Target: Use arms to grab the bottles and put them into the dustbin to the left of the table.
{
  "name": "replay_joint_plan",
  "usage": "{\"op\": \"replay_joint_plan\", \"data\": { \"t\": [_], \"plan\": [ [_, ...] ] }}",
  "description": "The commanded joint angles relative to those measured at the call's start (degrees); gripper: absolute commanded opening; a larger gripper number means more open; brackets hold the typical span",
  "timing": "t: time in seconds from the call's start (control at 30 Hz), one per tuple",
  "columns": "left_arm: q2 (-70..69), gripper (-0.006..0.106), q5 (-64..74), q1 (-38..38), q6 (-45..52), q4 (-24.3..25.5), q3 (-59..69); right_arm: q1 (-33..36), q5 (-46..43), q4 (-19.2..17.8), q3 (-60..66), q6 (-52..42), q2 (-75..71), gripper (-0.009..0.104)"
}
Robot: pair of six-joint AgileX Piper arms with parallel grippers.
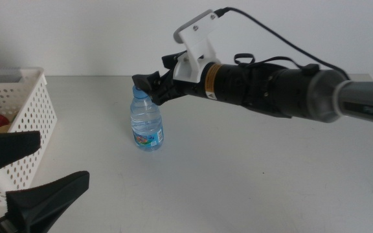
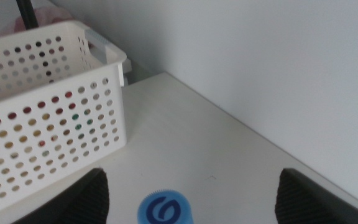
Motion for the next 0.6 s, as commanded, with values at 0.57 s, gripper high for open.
{"op": "replay_joint_plan", "data": {
  "t": [0.57],
  "plan": [
    [2.2, -0.002, -0.8, 2.7, 4.7, -6.0, -5.3, 5.1, 29.2, 25.2, 19.1, -26.6, -50.9, 0.058]
  ]
}}
